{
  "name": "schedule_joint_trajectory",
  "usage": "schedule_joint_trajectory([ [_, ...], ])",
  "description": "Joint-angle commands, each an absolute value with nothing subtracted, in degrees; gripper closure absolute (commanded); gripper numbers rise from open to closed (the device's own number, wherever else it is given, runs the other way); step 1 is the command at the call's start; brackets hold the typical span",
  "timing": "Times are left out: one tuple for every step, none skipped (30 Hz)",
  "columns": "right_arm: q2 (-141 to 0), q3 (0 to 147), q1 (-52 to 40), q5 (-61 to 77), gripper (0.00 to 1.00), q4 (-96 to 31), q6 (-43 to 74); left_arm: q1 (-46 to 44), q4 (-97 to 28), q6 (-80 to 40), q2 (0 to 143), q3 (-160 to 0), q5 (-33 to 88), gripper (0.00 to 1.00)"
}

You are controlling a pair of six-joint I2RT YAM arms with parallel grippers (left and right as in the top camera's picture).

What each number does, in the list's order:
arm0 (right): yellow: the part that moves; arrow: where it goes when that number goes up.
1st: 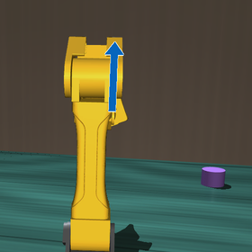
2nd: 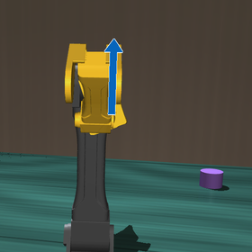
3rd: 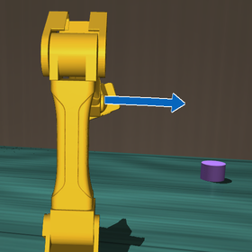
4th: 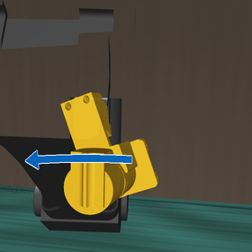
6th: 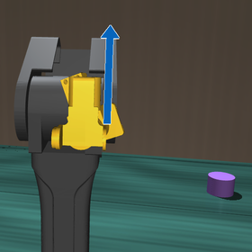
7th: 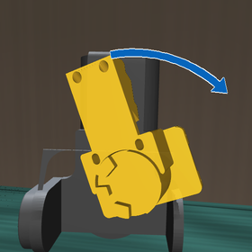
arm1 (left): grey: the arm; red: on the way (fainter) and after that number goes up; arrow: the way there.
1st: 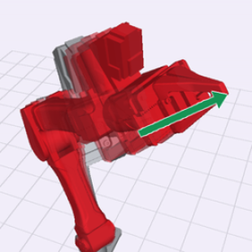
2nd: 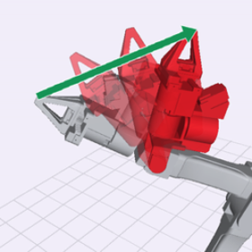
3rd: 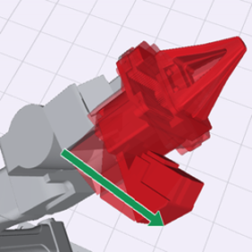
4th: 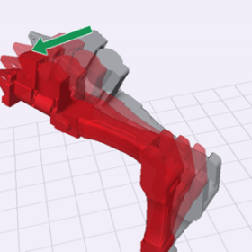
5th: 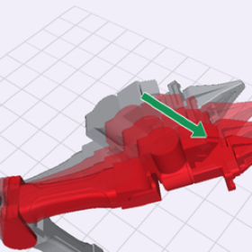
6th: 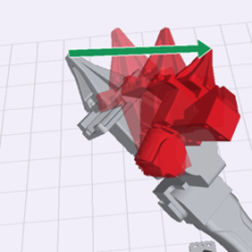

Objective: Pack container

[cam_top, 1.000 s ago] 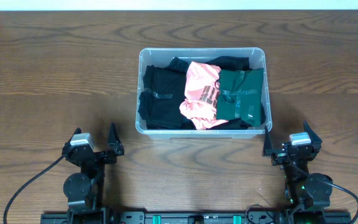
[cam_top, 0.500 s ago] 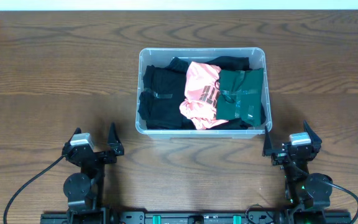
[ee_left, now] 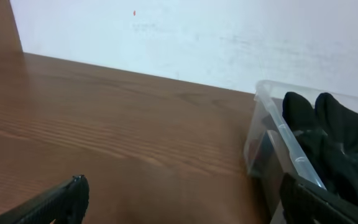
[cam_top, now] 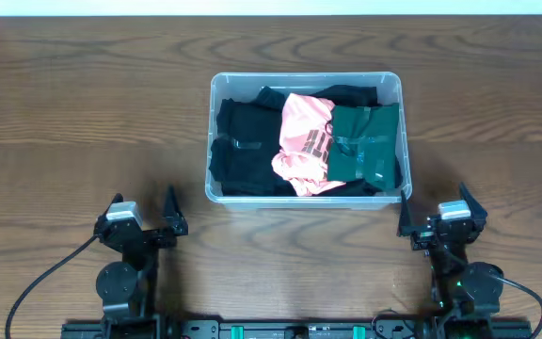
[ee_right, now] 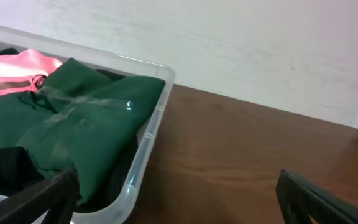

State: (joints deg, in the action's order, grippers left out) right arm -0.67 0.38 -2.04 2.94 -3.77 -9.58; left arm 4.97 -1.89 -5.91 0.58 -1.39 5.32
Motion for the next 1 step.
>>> schedule_joint_trajectory([
  [-0.38, 0.32, -1.74, 2.59, 0.01, -4.03, -9.91, 4.69, -3.55, -4.97, 0.27, -0.25, 5.30, 0.02],
])
